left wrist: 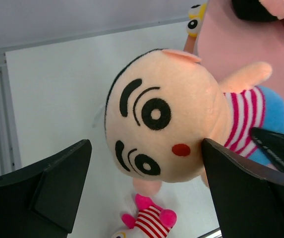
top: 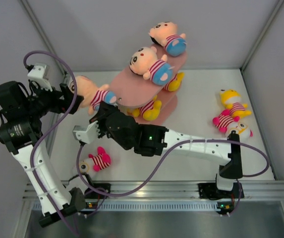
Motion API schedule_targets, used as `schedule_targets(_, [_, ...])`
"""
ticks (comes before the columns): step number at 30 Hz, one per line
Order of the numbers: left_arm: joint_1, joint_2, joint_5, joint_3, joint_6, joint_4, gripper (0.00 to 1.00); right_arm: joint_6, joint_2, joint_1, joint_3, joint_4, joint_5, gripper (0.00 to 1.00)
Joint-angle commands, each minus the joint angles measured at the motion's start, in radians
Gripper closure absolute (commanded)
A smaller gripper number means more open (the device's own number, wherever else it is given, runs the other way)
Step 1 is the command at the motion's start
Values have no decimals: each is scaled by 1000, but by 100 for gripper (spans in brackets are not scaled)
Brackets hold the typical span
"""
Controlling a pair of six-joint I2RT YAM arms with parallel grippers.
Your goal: Place and organize the stuffed toys onto the shelf
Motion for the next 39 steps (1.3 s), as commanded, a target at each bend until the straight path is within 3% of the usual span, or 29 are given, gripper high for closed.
schedule_targets(1, [1, 4, -99, -20, 14, -9, 1, 46, -104, -9, 91, -19, -49, 100])
schedule_targets(8, [1, -9, -224, -19, 65, -8, 1, 127, -155, -64, 172, -272, -104, 100])
schedule_targets(13, [1, -25, -205, -6, 62, -11, 2, 196, -208, -104, 191, -443, -132, 100])
schedule_targets(18, [0, -29, -188, -2, 65, -9, 1, 231, -259, -130, 139, -456, -123, 100])
schedule_targets(22, [1, -34, -194, -14, 78, -11, 2, 265, -288, -199, 148, -569, -256, 100])
schedule_targets(33, [1, -39, -175, -41, 88, -11, 1, 247, -232, -310, 108, -582, -180, 100])
schedule_targets(39, [1, -39, -166, -52, 89, -9, 1, 207, -235, -368, 65, -539, -225, 100])
